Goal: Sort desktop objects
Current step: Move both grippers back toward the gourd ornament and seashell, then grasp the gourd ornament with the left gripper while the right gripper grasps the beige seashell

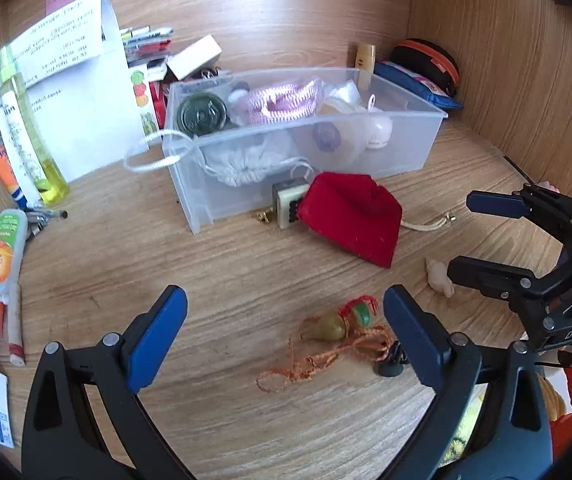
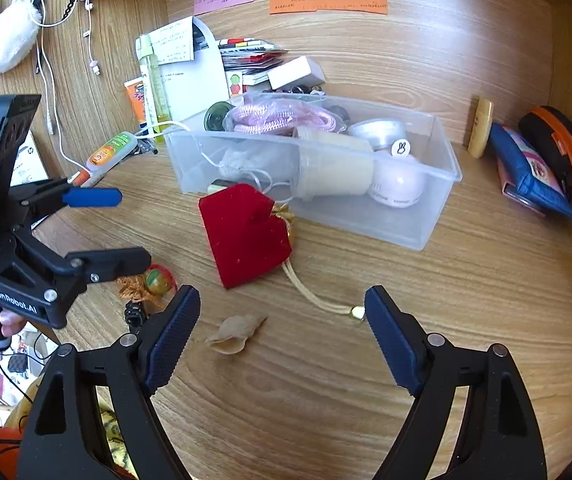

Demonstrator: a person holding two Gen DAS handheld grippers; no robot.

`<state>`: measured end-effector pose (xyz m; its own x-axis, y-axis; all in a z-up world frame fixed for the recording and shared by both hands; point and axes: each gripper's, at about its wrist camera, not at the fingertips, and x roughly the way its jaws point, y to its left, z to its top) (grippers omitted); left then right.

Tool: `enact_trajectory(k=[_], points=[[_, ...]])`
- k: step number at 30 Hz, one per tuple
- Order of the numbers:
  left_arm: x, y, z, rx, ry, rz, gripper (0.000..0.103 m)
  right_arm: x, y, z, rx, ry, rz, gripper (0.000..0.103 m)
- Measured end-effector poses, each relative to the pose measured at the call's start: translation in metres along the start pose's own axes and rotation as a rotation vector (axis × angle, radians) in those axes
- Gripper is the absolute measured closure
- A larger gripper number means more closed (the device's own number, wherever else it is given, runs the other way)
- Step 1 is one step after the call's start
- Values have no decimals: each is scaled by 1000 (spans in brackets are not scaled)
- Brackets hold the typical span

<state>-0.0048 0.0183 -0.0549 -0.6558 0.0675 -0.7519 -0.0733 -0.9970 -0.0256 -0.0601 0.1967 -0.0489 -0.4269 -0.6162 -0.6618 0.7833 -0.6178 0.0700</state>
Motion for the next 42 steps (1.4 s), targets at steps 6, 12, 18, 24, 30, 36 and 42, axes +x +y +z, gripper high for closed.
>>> enact_trajectory(k=[6,12,18,24,30,36,42], points=[[10,-3,-7,-30,27,6,3,5,13,-11,-39,18,1,26],[16,-7,-8,-20,15,13,3,12,18,-16,-58,38,17,37],[14,-2,-8,-40,6,47,22,18,25,-17,-75,28,-9,39],[10,0,-13,-30,-3,80,38,20,28,-18,-87,17,-14,43],[13,0,-11,-29,-19,72,49,21,25,-15,-78,6,-28,61],[14,-4,-9,-10,-31,62,71,18,21,-16,-78,4,-32,74],[12,-7,-13,-5,-58,73,78,17,15,-17,-61,-8,-39,86]])
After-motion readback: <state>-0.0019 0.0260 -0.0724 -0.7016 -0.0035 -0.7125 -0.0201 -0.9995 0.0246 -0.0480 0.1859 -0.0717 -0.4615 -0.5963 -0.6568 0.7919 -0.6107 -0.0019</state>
